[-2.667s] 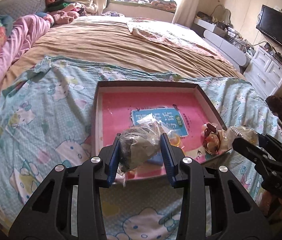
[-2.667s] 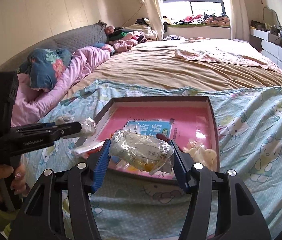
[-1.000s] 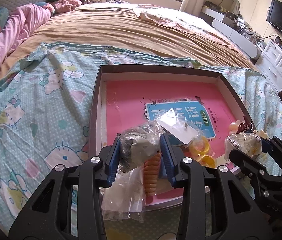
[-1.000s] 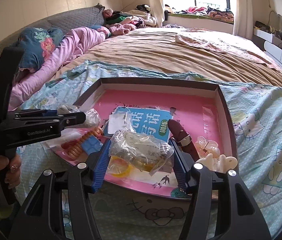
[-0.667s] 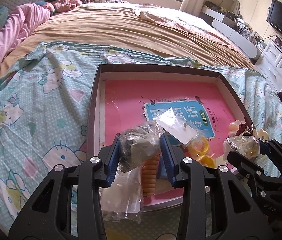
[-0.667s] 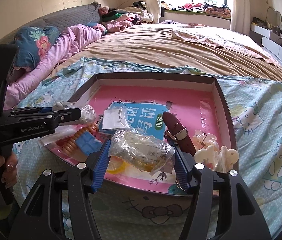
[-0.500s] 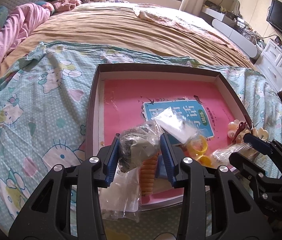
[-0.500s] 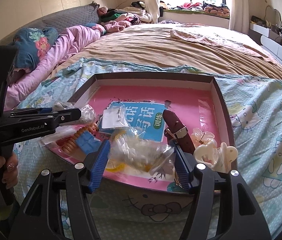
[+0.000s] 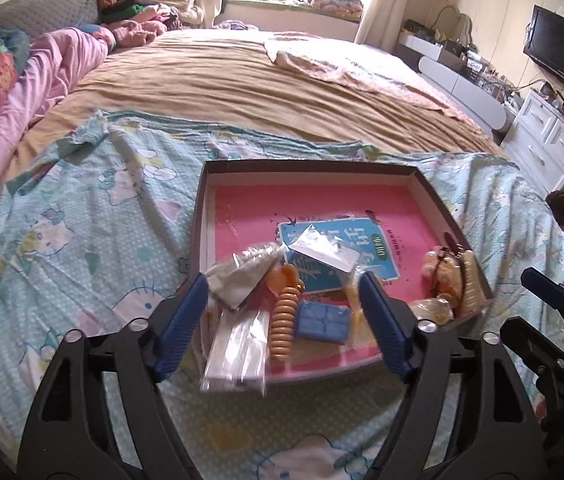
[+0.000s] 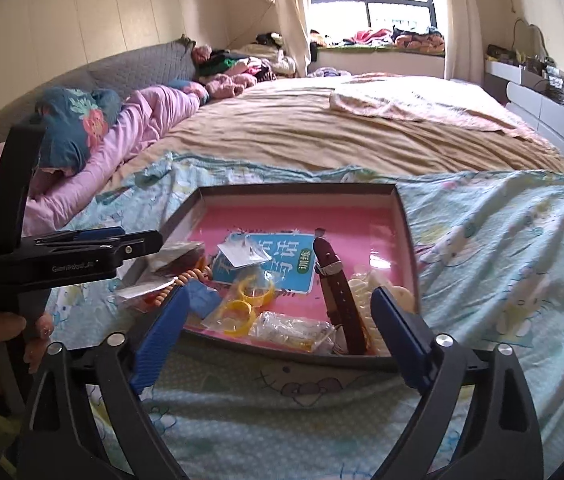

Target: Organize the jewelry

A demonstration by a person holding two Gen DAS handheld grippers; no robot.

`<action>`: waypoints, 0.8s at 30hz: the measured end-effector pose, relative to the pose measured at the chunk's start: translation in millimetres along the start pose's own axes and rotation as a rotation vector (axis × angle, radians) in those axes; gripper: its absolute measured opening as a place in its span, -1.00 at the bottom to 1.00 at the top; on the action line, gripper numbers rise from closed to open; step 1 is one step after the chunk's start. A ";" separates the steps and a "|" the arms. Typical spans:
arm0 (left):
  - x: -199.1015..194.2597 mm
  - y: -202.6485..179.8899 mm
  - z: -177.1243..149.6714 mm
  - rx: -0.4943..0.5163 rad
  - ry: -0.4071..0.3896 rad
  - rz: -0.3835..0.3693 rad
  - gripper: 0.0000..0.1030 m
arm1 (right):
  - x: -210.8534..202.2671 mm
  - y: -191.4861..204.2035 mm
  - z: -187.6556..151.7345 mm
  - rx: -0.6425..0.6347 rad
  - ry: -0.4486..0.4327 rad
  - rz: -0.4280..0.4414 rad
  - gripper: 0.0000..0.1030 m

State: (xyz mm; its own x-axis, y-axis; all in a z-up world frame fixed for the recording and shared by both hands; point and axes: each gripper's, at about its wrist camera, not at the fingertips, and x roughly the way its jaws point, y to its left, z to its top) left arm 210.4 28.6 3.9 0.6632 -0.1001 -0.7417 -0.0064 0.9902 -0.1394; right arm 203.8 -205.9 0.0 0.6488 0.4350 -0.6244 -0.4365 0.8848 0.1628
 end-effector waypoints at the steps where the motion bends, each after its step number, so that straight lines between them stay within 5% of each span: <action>1: -5.2 -0.8 -1.8 -0.002 -0.005 0.000 0.58 | -5.5 0.2 -0.5 0.000 -0.007 -0.001 0.83; 5: -29.2 -4.1 -14.5 -0.003 -0.023 0.004 0.81 | -26.6 1.0 -4.2 0.004 -0.032 -0.006 0.88; 24: -84.2 1.7 -85.8 -0.017 -0.012 0.042 0.81 | -59.7 16.3 -45.9 0.004 0.018 -0.020 0.91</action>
State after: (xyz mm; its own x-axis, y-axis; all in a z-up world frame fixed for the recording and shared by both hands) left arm 90.3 30.4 9.9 0.6712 -0.0574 -0.7391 -0.0473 0.9916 -0.1200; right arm 129.3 -225.1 4.9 0.6462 0.4141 -0.6411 -0.4212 0.8940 0.1528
